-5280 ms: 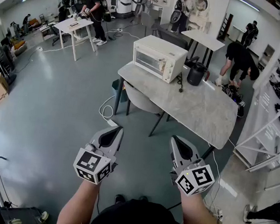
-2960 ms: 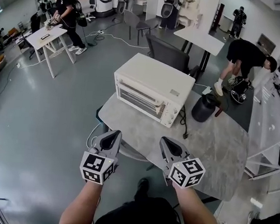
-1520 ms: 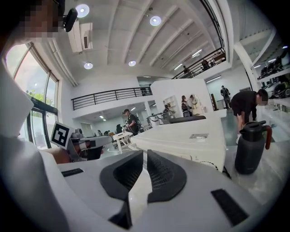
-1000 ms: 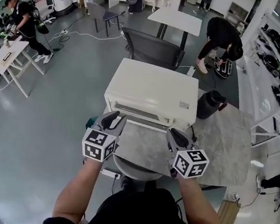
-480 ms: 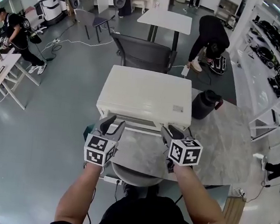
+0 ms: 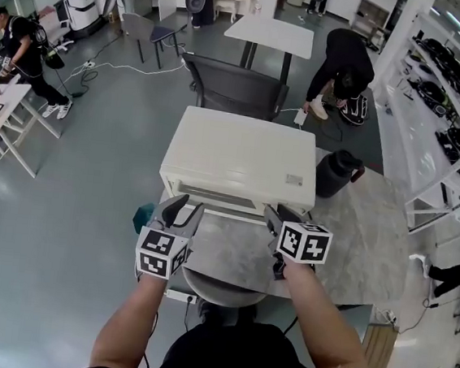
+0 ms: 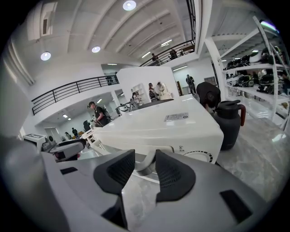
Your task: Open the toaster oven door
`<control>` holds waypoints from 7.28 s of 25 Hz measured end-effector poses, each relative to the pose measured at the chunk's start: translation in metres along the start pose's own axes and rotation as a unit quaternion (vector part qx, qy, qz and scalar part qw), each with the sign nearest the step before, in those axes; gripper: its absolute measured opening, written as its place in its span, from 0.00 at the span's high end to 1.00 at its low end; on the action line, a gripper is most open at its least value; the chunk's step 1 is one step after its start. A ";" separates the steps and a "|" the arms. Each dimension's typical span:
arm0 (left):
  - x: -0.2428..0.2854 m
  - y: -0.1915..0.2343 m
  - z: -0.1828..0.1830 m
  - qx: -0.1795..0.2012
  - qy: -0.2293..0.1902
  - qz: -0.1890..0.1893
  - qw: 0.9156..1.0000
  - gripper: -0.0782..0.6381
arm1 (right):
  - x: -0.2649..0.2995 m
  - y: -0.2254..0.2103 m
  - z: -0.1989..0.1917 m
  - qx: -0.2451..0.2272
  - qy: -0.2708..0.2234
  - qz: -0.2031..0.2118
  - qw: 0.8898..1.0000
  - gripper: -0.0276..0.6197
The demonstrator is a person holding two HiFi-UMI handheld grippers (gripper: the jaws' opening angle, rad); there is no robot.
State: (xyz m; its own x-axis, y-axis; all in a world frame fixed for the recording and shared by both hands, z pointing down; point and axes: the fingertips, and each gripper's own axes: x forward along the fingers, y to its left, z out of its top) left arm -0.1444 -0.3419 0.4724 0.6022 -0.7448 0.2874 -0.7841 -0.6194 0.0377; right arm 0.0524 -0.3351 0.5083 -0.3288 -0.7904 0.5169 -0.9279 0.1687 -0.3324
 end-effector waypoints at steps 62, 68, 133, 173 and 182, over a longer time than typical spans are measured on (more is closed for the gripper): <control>-0.061 0.018 -0.144 -0.114 0.118 0.105 0.981 0.58 | -0.061 0.018 -0.121 -0.109 0.046 0.042 0.992 0.71; -0.081 0.008 -0.160 -0.154 0.127 0.122 0.972 0.58 | -0.060 0.016 -0.142 -0.110 0.067 0.048 0.991 0.71; -0.059 -0.011 -0.219 -0.095 0.202 0.014 0.975 0.64 | -0.030 0.016 -0.227 -0.085 0.189 -0.004 0.978 0.75; -0.017 -0.250 0.064 -0.013 -0.055 0.008 0.998 0.88 | -0.227 -0.092 -0.007 -0.150 -0.095 0.184 0.967 0.97; -0.049 -0.192 0.071 0.017 -0.053 0.055 0.997 0.88 | -0.218 -0.031 0.031 -0.157 -0.147 0.207 0.954 0.97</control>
State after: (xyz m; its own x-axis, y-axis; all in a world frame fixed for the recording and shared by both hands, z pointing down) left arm -0.0134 -0.2040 0.3829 0.5274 -0.8293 0.1844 -0.8415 -0.5398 -0.0211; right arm 0.1584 -0.1867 0.3814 -0.6583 -0.7408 0.1332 -0.7510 0.6345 -0.1829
